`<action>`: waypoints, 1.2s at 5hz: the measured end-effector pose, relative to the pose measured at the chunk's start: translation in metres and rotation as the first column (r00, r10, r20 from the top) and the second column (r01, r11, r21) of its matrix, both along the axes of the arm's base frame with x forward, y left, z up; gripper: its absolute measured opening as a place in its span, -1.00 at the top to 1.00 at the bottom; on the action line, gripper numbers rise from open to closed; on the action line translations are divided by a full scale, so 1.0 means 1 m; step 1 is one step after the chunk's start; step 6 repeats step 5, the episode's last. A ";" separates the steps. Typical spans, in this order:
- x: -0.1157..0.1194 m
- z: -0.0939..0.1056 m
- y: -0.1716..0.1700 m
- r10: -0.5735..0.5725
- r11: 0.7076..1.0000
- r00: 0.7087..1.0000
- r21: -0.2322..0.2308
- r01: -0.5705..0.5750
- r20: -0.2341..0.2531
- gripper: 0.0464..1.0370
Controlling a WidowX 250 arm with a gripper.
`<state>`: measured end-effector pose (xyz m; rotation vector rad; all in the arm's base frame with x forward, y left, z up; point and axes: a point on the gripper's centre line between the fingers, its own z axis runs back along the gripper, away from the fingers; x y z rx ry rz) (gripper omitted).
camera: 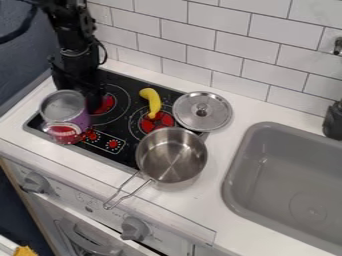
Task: Move the purple can to the bottom of the stove
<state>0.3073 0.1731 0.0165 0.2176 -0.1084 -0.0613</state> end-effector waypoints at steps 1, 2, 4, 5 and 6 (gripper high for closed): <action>-0.006 -0.004 -0.001 0.008 1.000 1.000 0.004 -0.007 -0.012 -0.93; -0.003 0.005 -0.002 0.018 1.000 1.000 -0.006 -0.018 0.006 -0.93; 0.023 0.055 -0.014 0.049 0.997 0.988 -0.065 -0.040 0.147 -0.93; 0.030 0.078 -0.019 0.036 0.998 0.978 -0.060 -0.024 0.207 -0.93; 0.030 0.078 -0.019 0.036 0.998 0.978 -0.060 -0.024 0.207 -0.93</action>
